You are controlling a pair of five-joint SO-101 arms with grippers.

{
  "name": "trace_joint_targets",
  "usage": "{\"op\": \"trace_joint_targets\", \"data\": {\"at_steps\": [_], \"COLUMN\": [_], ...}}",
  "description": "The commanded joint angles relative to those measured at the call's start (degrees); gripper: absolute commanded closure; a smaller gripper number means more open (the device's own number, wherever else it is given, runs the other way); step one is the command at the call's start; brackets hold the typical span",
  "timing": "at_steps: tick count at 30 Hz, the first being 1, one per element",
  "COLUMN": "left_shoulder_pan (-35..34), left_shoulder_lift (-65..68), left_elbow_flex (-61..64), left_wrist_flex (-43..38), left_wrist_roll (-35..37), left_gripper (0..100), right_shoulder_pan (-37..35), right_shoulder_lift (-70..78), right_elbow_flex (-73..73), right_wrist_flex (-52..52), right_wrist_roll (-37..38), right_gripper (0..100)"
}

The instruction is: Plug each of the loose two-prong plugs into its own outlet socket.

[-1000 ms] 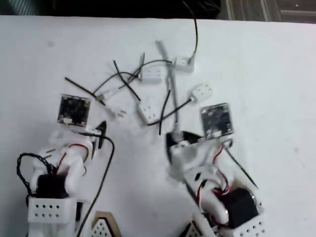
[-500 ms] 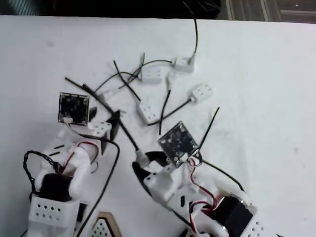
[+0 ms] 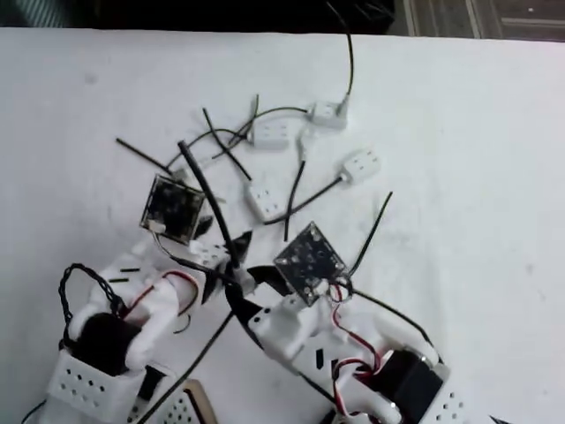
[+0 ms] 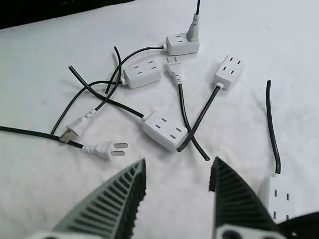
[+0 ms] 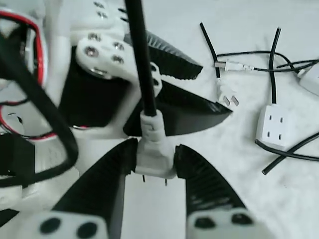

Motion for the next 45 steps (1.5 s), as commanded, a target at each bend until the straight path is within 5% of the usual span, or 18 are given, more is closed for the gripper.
{"op": "trace_joint_targets", "data": {"at_steps": [1, 10, 29, 37, 45], "left_shoulder_pan": [2.1, 7.2, 6.5, -5.4, -11.9], "left_shoulder_lift": [-0.5, -0.6, -0.6, -0.6, -0.2], "left_elbow_flex": [-2.3, -2.4, -6.0, -6.8, -9.2], "left_wrist_flex": [0.3, 2.3, 5.8, 4.5, 5.0], "left_wrist_roll": [-1.4, -4.5, -9.0, -5.7, -3.2], "left_gripper": [78, 78, 78, 78, 78], "right_shoulder_pan": [-0.8, -0.7, -0.5, 0.4, 16.0], "right_shoulder_lift": [0.7, 0.7, 6.4, 6.4, 6.8], "right_elbow_flex": [1.0, 1.8, 1.3, -2.5, -5.1], "right_wrist_flex": [-2.9, -3.1, -2.5, 3.4, 3.9], "right_wrist_roll": [0.7, 0.7, 0.7, 0.7, 0.8], "right_gripper": [98.1, 98.1, 98.1, 98.1, 98.2]}}
